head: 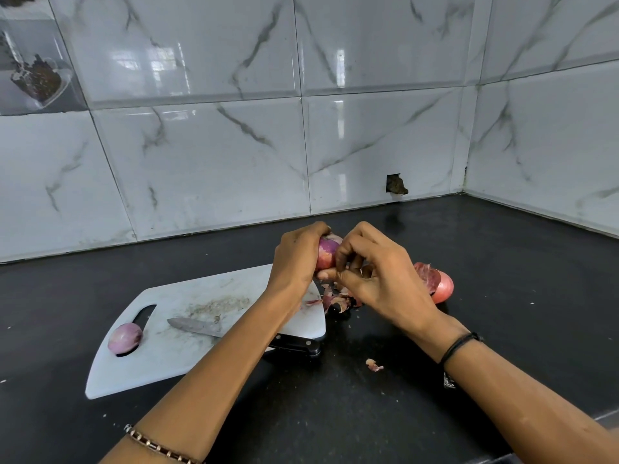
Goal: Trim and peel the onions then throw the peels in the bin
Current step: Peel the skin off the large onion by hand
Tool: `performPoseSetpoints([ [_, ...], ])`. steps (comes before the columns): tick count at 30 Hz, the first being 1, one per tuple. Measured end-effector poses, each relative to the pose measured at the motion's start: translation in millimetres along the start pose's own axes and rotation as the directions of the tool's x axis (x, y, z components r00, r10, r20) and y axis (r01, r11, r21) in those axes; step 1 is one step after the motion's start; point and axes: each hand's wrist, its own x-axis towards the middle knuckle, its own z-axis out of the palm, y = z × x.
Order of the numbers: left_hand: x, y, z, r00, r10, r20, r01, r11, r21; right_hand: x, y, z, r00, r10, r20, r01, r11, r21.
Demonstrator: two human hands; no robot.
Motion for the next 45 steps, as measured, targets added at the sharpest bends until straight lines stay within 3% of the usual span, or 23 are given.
performPoseSetpoints([
  [4,0,1,-2,1.000,-0.024,0.010,0.025,0.998,-0.057,2,-2,1,0.997,0.038,-0.063,-0.040,0.999,-0.019],
  [11,0,-3,-3,0.999,-0.033,0.018,0.033,0.999,-0.005,2,-1,2,1.000,-0.010,-0.007,0.009,0.999,-0.041],
  [17,4,-4,0,0.998,-0.066,-0.002,0.066,0.998,-0.006,-1,-3,1,1.000,0.026,-0.001,-0.026,0.999,0.040],
  [26,6,-3,-1,0.998,-0.061,-0.019,0.060,0.998,-0.027,0,-10,2,0.993,0.014,-0.121,-0.019,0.999,-0.037],
  [45,7,-11,1,0.993,-0.110,-0.046,0.110,0.994,0.002,0,-7,6,0.999,0.027,-0.023,-0.028,0.999,-0.043],
])
